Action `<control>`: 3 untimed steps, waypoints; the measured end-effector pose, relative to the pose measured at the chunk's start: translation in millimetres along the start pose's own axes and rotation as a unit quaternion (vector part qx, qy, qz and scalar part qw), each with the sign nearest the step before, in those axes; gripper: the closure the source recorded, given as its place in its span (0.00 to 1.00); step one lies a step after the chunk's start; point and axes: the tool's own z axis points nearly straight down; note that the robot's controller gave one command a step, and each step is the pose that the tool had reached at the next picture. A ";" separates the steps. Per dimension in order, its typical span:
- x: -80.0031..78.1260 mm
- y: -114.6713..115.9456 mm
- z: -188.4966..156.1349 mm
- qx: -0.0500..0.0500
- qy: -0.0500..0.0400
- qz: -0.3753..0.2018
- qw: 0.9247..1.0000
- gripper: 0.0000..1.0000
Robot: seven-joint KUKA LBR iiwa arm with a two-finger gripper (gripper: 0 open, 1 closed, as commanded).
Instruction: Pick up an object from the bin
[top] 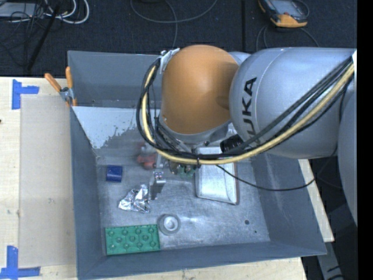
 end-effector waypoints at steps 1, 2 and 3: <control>-15.7 9.7 120.5 0.002 0.003 -0.029 1.000 0.00; -0.8 -11.9 165.3 -0.002 -0.009 -0.200 0.980 0.00; -1.9 -11.9 163.7 -0.002 -0.010 -0.198 0.980 1.00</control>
Offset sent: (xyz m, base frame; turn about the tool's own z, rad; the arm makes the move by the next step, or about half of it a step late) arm 0.0168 0.0112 -0.1147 -0.0617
